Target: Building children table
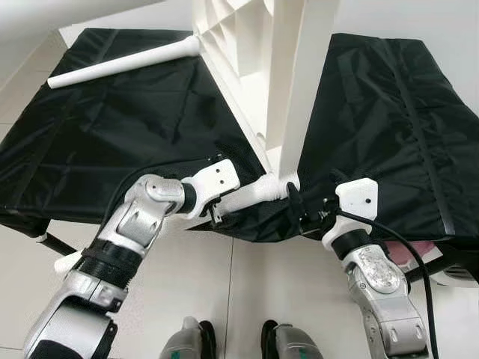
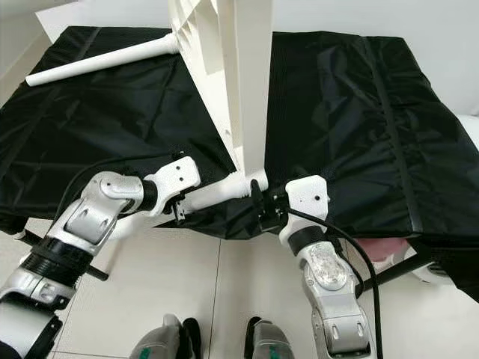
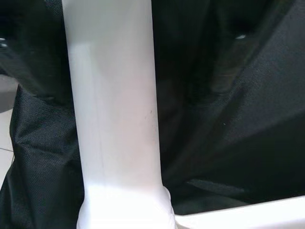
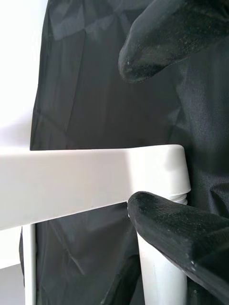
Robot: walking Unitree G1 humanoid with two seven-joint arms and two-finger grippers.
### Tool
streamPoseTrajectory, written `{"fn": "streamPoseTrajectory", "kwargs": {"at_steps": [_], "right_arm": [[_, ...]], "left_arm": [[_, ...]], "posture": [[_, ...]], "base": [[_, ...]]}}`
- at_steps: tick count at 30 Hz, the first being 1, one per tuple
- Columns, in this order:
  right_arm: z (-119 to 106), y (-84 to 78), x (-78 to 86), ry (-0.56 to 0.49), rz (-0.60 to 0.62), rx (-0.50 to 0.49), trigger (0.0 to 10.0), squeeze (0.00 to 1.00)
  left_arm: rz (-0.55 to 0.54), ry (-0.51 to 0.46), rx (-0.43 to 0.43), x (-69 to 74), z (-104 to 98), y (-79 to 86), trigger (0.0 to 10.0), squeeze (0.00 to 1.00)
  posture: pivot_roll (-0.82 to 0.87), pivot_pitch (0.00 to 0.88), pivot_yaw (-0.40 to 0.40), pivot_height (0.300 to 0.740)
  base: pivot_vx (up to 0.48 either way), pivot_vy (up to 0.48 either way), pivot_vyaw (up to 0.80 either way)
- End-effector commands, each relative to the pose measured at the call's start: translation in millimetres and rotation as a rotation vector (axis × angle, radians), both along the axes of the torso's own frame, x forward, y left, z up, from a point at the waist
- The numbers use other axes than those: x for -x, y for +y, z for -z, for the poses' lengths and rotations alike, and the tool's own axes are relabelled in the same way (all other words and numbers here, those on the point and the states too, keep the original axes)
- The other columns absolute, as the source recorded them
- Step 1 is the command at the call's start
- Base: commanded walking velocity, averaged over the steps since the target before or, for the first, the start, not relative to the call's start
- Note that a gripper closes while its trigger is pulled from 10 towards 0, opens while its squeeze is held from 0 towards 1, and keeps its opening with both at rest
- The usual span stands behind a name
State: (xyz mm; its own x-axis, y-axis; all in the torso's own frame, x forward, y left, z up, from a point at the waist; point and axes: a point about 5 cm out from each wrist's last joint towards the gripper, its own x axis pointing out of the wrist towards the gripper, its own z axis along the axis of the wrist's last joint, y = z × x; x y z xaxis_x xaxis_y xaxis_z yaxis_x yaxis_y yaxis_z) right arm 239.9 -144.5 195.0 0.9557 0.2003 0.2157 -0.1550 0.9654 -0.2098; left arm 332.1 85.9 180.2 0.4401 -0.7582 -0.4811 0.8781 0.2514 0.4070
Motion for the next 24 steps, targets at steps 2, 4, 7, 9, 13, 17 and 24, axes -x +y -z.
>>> {"fn": "streamPoseTrajectory", "kwargs": {"at_steps": [2,4,7,9,13,17,24], "right_arm": [[-1,-0.5,3.9,-0.004,0.008,-0.007,10.0,0.00],[-1,-1.1,4.4,-0.004,0.012,-0.007,10.0,0.00],[-1,-1.1,4.5,-0.004,0.012,-0.007,10.0,0.00],[-1,-1.1,4.4,-0.004,0.012,-0.006,10.0,0.00],[-1,-0.7,3.6,-0.005,0.011,-0.004,10.0,0.00],[-1,-0.8,3.5,-0.005,0.011,-0.004,10.0,0.00],[0,-1.0,2.3,-0.002,0.012,-0.001,10.0,0.00]], "left_arm": [[-0.048,-0.001,-0.040,-3.1,13,4.7,0.0,0.00],[-0.029,0.002,-0.053,-3.8,14,5.4,0.0,0.00],[0.012,0.001,-0.062,-4.2,13,4.7,0.0,0.00],[0.033,-0.003,-0.067,-4.4,13,4.0,0.0,0.00],[0.128,-0.033,-0.080,-3.9,5,-0.2,0.0,0.00],[0.206,-0.072,-0.096,-0.8,-1,-3.1,0.0,0.00],[0.557,-0.270,-0.092,19.7,-36,-29.4,0.0,0.00]], "posture": [[-0.11,0.167,0.065,0.740],[-0.11,0.168,0.066,0.740],[-0.10,0.168,0.066,0.740],[-0.10,0.168,0.066,0.740],[-0.11,0.168,0.065,0.740],[-0.11,0.167,0.065,0.740],[-0.11,0.166,0.062,0.740]], "base": [[0.000,0.000,0.00],[0.000,0.000,0.00],[0.000,0.000,0.00],[0.000,0.000,0.00],[0.000,0.000,0.00],[0.000,0.000,0.00],[0.000,0.000,0.00]]}}
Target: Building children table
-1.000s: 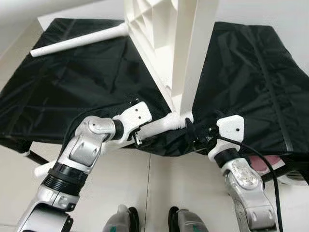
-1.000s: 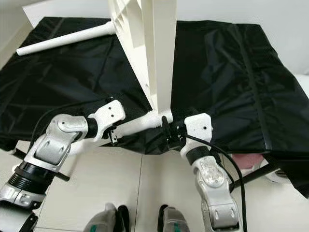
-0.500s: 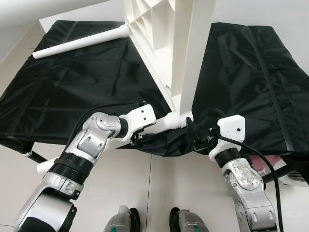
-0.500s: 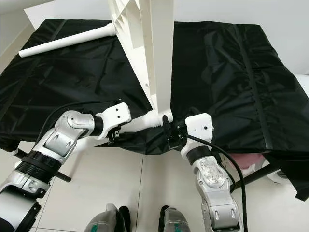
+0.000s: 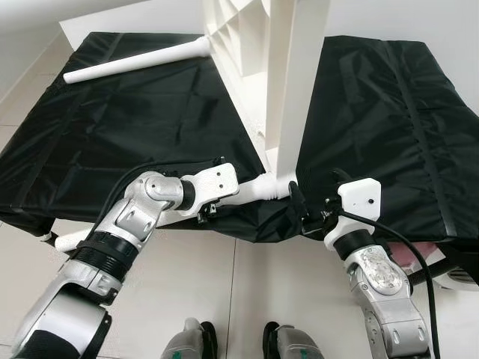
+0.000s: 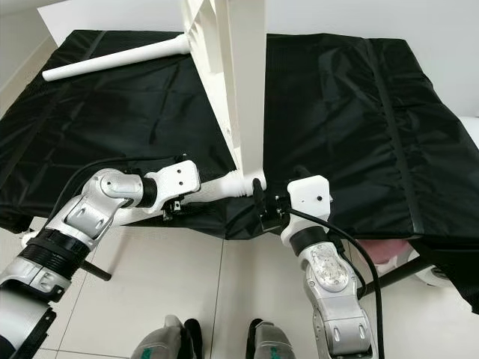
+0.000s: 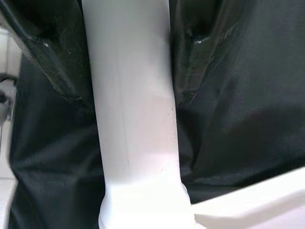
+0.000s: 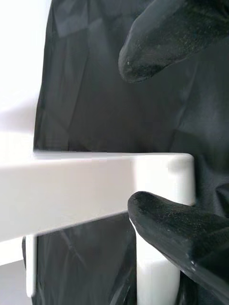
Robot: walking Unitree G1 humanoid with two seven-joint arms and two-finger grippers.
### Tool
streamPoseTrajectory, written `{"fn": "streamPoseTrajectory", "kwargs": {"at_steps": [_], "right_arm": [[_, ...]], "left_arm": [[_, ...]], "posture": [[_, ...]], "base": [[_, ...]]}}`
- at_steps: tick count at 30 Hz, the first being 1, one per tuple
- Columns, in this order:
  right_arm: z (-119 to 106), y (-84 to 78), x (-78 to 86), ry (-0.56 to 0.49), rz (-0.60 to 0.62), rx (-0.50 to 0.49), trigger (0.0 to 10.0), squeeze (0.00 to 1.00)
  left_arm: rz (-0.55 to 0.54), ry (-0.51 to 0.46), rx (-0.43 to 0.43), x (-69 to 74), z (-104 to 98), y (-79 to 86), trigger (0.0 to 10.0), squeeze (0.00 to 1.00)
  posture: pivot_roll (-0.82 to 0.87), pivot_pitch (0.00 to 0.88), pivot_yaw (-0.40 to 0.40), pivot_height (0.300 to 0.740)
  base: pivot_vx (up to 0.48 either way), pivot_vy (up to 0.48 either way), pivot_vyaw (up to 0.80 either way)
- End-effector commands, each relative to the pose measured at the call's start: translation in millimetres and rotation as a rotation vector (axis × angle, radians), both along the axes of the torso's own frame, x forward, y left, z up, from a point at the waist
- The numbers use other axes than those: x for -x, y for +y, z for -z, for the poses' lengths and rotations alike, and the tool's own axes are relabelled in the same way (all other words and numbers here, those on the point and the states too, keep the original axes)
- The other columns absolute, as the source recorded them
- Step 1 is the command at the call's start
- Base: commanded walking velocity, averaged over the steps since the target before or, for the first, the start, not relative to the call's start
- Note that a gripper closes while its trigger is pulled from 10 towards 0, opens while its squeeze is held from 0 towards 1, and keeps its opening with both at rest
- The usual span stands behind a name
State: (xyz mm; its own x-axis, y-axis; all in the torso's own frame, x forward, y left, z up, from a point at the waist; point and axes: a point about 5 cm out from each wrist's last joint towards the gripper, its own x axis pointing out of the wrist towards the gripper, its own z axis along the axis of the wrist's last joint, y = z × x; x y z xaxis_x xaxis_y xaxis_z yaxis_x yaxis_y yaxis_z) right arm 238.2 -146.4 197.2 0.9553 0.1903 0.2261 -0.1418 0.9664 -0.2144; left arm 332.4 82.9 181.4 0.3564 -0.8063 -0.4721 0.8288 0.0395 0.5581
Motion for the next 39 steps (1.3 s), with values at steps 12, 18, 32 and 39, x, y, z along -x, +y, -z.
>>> {"fn": "streamPoseTrajectory", "kwargs": {"at_steps": [12,18,32,39], "right_arm": [[4,0.5,0.9,0.014,0.007,-0.002,10.0,0.00],[4,0.8,0.6,0.013,0.008,-0.001,10.0,0.00],[5,-1.6,4.5,0.013,0.027,0.003,10.0,0.00],[6,-3.8,6.5,0.019,0.046,0.004,10.0,0.00]], "left_arm": [[0.582,-0.220,-0.011,34.8,-58,-61.1,0.0,0.00],[0.589,-0.273,0.023,30.2,-66,-79.9,0.0,0.00],[0.377,-0.339,-0.010,2.3,-52,-110.5,9.2,0.00],[0.158,-0.325,0.055,-13.7,-46,-118.0,10.0,1.00]], "posture": [[-0.12,0.159,0.068,0.740],[-0.12,0.158,0.068,0.740],[-0.16,0.161,0.087,0.740],[-0.16,0.164,0.090,0.740]], "base": [[0.000,0.000,0.00],[0.000,0.000,0.00],[0.000,0.000,0.00],[0.000,0.000,0.00]]}}
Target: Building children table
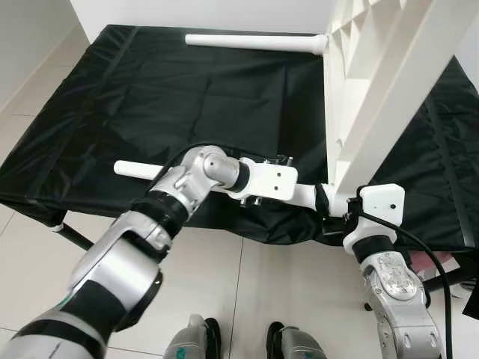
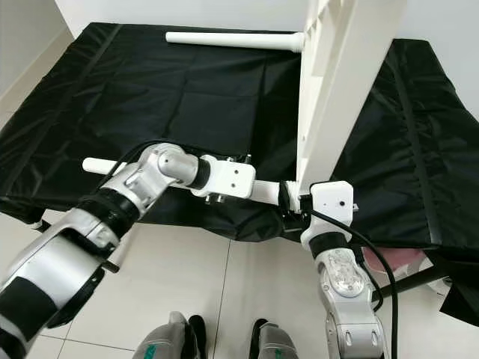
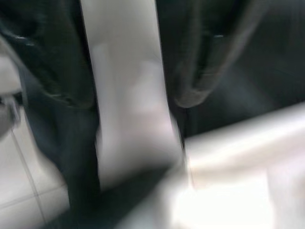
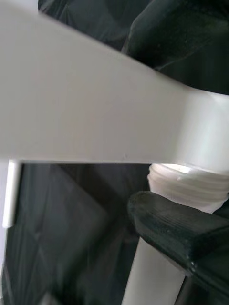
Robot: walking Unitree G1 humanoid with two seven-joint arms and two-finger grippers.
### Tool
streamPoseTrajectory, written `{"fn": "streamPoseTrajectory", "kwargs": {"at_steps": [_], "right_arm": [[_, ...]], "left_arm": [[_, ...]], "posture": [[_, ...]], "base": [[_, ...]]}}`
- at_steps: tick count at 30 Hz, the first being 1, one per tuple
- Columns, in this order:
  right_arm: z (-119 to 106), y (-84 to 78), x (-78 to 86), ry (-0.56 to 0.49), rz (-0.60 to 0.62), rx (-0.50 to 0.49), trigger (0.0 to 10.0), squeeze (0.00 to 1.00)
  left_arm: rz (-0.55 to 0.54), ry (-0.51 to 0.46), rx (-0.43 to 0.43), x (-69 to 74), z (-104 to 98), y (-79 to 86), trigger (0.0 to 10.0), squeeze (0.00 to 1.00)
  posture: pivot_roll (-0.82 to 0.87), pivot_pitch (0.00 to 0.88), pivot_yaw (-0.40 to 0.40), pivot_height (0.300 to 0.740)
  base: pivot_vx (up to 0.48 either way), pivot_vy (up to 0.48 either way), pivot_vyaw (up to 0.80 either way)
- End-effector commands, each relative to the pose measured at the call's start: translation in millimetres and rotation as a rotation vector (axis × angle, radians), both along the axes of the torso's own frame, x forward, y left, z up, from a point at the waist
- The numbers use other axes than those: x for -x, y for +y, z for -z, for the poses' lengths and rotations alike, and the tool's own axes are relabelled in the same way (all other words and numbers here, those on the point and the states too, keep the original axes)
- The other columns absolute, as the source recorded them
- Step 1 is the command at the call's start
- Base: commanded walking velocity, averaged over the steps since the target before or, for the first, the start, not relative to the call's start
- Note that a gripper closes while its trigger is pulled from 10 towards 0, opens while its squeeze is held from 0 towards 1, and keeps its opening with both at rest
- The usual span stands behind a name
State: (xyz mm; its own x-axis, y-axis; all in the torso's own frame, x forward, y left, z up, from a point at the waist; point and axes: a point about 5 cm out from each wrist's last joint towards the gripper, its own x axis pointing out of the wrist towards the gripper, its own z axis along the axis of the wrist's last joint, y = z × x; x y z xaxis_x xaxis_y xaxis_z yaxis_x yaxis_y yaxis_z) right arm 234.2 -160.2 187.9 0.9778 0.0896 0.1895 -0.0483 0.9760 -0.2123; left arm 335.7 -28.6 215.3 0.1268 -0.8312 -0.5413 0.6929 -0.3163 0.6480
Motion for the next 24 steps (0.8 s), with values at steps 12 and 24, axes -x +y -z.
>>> {"fn": "streamPoseTrajectory", "kwargs": {"at_steps": [12,24], "right_arm": [[-3,0.0,-8.9,-0.012,0.019,0.024,10.0,0.00],[5,1.1,-33.3,0.020,0.117,-0.009,10.0,0.00]], "left_arm": [[-0.154,-0.103,0.439,-9.2,-31,3.9,10.0,0.00],[-0.345,-0.126,0.560,0.7,-53,106.2,10.0,0.00]], "posture": [[-0.15,0.172,0.093,0.740],[-0.09,0.169,0.068,0.740]], "base": [[0.000,0.000,0.00],[0.000,0.000,0.00]]}}
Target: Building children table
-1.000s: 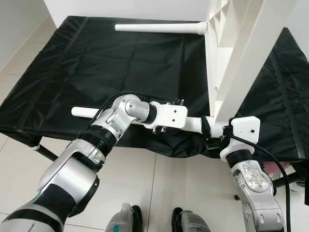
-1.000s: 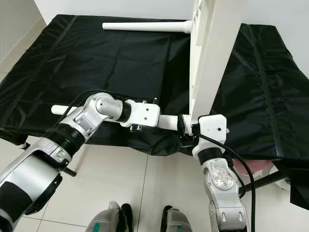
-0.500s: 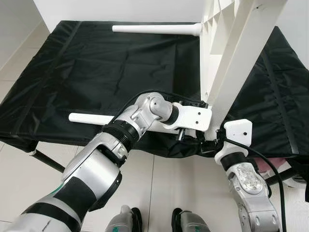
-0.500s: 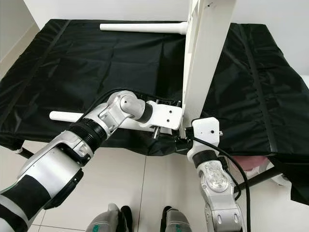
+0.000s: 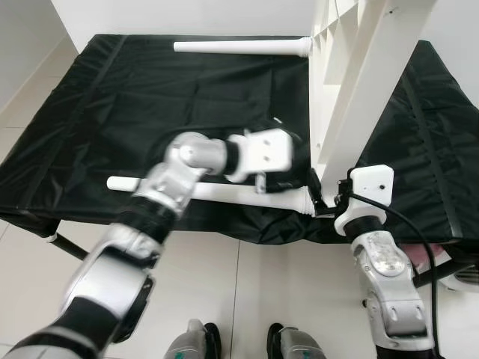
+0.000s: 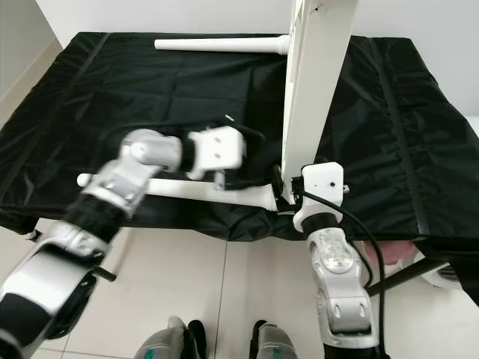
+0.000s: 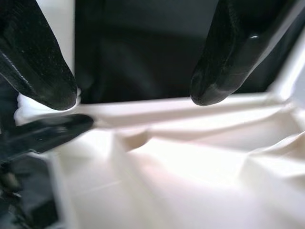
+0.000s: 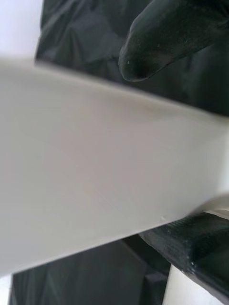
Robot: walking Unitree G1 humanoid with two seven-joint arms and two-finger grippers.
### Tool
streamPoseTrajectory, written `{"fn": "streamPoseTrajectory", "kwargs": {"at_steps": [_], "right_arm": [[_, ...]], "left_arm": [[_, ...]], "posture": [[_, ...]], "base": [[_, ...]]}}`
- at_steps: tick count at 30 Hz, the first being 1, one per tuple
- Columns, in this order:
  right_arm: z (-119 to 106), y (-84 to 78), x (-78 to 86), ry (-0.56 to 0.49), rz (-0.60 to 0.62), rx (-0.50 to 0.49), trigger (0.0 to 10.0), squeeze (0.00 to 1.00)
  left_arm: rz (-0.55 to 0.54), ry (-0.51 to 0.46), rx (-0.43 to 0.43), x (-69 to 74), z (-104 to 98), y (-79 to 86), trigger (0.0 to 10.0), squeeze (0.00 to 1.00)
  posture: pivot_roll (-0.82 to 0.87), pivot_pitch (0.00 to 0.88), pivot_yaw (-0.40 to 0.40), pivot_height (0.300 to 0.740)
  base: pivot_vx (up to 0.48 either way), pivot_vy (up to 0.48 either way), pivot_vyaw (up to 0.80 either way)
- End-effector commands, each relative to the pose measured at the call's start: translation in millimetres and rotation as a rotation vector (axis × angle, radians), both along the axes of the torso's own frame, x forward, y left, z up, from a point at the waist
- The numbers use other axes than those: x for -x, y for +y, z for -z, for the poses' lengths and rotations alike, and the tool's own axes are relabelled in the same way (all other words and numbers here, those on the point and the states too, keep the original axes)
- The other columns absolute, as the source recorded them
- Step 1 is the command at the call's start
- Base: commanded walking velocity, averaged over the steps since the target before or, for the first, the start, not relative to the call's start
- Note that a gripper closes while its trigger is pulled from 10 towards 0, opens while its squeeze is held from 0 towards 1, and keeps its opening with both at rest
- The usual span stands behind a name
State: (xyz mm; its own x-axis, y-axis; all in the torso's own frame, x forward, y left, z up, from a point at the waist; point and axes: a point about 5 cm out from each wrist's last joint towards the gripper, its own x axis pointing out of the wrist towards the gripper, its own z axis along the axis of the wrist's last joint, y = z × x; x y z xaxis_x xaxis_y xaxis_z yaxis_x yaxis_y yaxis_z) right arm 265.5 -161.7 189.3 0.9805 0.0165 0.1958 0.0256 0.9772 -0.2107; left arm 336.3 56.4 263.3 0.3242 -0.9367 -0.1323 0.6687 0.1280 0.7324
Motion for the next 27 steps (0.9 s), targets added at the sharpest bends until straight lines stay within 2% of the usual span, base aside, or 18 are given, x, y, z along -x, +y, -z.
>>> {"fn": "streamPoseTrajectory", "kwargs": {"at_steps": [1,2,3,4,5,7,8,10,12,15,17,18,19,20,22,23,25,27], "right_arm": [[6,2.5,-2.0,0.026,0.042,-0.009,10.0,0.00],[6,2.5,-2.0,0.026,0.042,-0.009,10.0,0.00],[9,3.3,-2.8,0.037,0.063,-0.016,10.0,0.00],[9,3.3,-2.8,0.037,0.063,-0.016,10.0,0.00],[13,4.6,-3.2,0.052,0.071,-0.029,10.0,0.00],[13,4.6,-3.2,0.052,0.071,-0.029,10.0,0.00],[18,7.2,-3.4,0.069,0.062,-0.056,10.0,0.00],[21,11.1,-3.5,0.069,0.036,-0.097,10.0,0.00],[19,9.8,-3.6,0.048,0.040,-0.090,10.0,0.00],[19,9.8,-3.6,0.048,0.040,-0.090,10.0,0.00],[15,6.7,-3.5,0.012,0.055,-0.044,10.0,0.00],[12,-1.4,-1.9,-0.015,0.086,-0.028,10.0,0.00],[12,-1.4,-1.9,-0.015,0.086,-0.028,10.0,0.00],[11,-8.8,1.7,-0.029,0.101,-0.016,10.0,0.00],[11,-8.8,1.7,-0.029,0.101,-0.016,10.0,0.00],[11,-12.5,6.3,-0.026,0.081,-0.023,10.0,0.00],[12,-13.2,11.5,-0.015,0.044,-0.037,10.0,0.00],[13,-10.1,25.2,0.020,-0.059,-0.042,10.0,0.00]], "left_arm": [[-0.157,-0.043,0.122,1.3,-5,21.2,10.0,0.00],[-0.157,-0.043,0.122,1.3,-5,21.2,10.0,0.00],[-0.186,-0.046,0.129,6.9,-6,34.6,10.0,0.00],[-0.186,-0.046,0.129,6.9,-6,34.6,10.0,0.00],[-0.220,-0.053,0.155,13.2,-8,46.0,10.0,0.00],[-0.220,-0.053,0.155,13.2,-8,46.0,10.0,0.00],[-0.265,-0.077,0.211,20.4,-11,54.1,10.0,0.00],[-0.364,-0.191,0.296,37.5,-10,55.8,10.0,0.00],[-0.405,-0.238,0.343,45.1,-10,53.6,10.0,0.00],[-0.405,-0.238,0.343,45.1,-10,53.6,10.0,0.00],[-0.440,-0.294,0.380,52.1,-13,52.5,10.0,0.00],[-0.478,-0.411,0.411,56.9,-23,54.6,10.0,0.00],[-0.478,-0.411,0.411,56.9,-23,54.6,10.0,0.00],[-0.521,-0.521,0.441,60.0,-37,59.9,10.0,0.00],[-0.521,-0.521,0.441,60.0,-37,59.9,10.0,0.00],[-0.551,-0.585,0.446,60.4,-44,64.8,10.0,0.00],[-0.550,-0.603,0.426,60.1,-43,66.7,10.0,0.00],[-0.552,-0.532,0.392,58.9,-28,66.3,10.0,0.00]], "posture": [[-0.09,0.169,0.068,0.740],[-0.09,0.169,0.068,0.740],[-0.08,0.167,0.063,0.740],[-0.08,0.167,0.063,0.740],[-0.07,0.164,0.055,0.740],[-0.07,0.164,0.055,0.740],[-0.05,0.161,0.048,0.740],[-0.03,0.154,0.039,0.740],[-0.03,0.151,0.037,0.740],[-0.03,0.151,0.037,0.740],[-0.03,0.147,0.035,0.740],[-0.02,0.141,0.027,0.740],[-0.02,0.141,0.027,0.740],[-0.02,0.140,0.028,0.740],[-0.02,0.140,0.028,0.740],[-0.02,0.137,0.028,0.740],[-0.02,0.136,0.030,0.740],[-0.03,0.135,0.033,0.740]], "base": [[0.000,0.000,0.00],[0.000,0.000,0.00],[0.000,0.000,0.00],[0.000,0.000,0.00],[0.000,0.000,0.00],[0.000,0.000,0.00],[0.000,0.000,0.00],[0.000,0.000,0.00],[0.000,0.000,0.00],[0.000,0.000,0.00],[0.000,0.000,0.00],[0.000,0.000,0.00],[0.000,0.000,0.00],[0.000,0.000,0.00],[0.000,0.000,0.00],[0.000,0.000,0.00],[0.000,0.000,0.00],[0.000,0.000,0.00]]}}
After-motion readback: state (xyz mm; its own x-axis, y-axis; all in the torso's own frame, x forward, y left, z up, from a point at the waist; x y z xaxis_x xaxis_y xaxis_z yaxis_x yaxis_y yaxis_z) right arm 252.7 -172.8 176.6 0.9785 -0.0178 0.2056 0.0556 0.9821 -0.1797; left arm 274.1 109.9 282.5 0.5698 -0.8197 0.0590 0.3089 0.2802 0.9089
